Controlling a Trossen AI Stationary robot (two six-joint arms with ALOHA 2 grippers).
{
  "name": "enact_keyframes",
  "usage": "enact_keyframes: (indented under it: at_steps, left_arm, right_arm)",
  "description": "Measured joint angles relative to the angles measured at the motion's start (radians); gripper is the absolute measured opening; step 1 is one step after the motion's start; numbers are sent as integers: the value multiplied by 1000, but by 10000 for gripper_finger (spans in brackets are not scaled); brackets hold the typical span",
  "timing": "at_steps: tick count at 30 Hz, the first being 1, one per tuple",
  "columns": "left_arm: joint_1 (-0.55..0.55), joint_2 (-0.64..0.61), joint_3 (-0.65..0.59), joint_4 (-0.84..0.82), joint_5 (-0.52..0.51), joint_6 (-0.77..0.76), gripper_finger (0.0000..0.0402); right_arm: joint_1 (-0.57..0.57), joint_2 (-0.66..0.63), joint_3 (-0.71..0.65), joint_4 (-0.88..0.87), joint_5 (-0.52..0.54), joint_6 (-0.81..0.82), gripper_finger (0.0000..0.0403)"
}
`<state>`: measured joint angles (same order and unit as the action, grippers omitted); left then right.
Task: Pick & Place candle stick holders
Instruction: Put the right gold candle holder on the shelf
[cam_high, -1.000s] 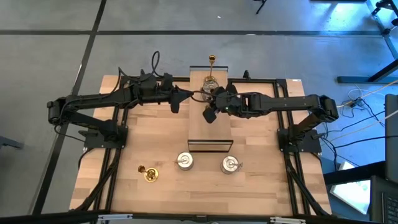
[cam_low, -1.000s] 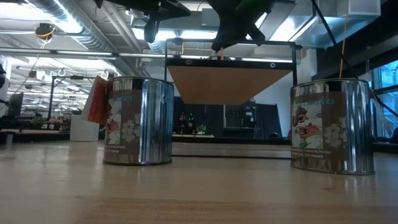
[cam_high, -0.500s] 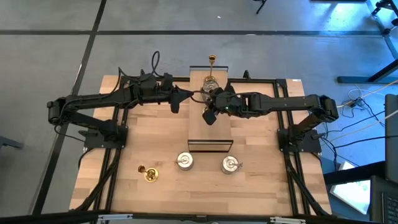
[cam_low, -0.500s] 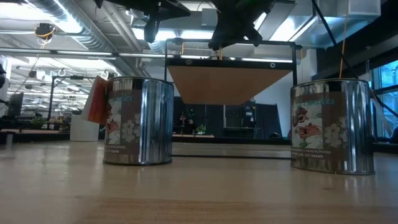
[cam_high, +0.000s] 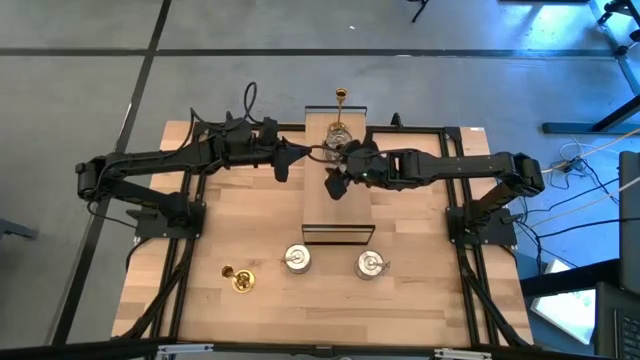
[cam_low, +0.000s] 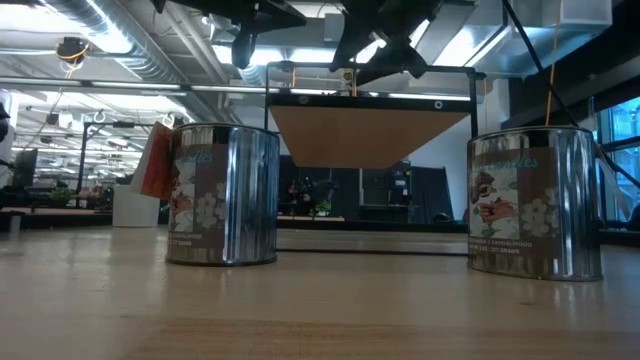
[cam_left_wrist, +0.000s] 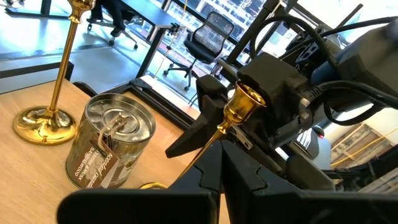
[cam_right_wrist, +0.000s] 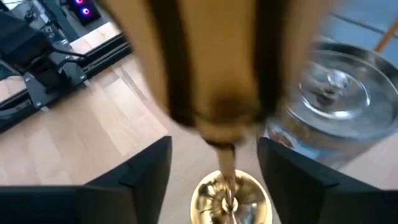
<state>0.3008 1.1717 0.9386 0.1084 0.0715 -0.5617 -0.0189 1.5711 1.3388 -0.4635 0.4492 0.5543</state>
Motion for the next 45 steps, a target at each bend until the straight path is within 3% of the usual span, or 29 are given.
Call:
enact_keyframes:
  at_steps: [5,12,21,27,35,45]
  left_arm:
    - [0,0,0,0,0,0,2]
    - [0,0,0,0,0,0,2]
    - [-2,0,0,-60,86,21,2]
    - [-30,0,-1,-129,107,63,2]
    - [-33,51,-1,-136,242,113,2]
    - [-39,182,-1,-86,355,178,2]
  right_arm:
    - [33,-2,0,-39,28,39,275]
    - [91,-2,0,-39,90,41,285]
    - [174,-44,12,-140,16,115,276]
    - [233,-83,13,-197,-102,114,210]
    - [236,-84,0,-232,-241,70,17]
    - [238,-115,-247,230,-385,226,2]
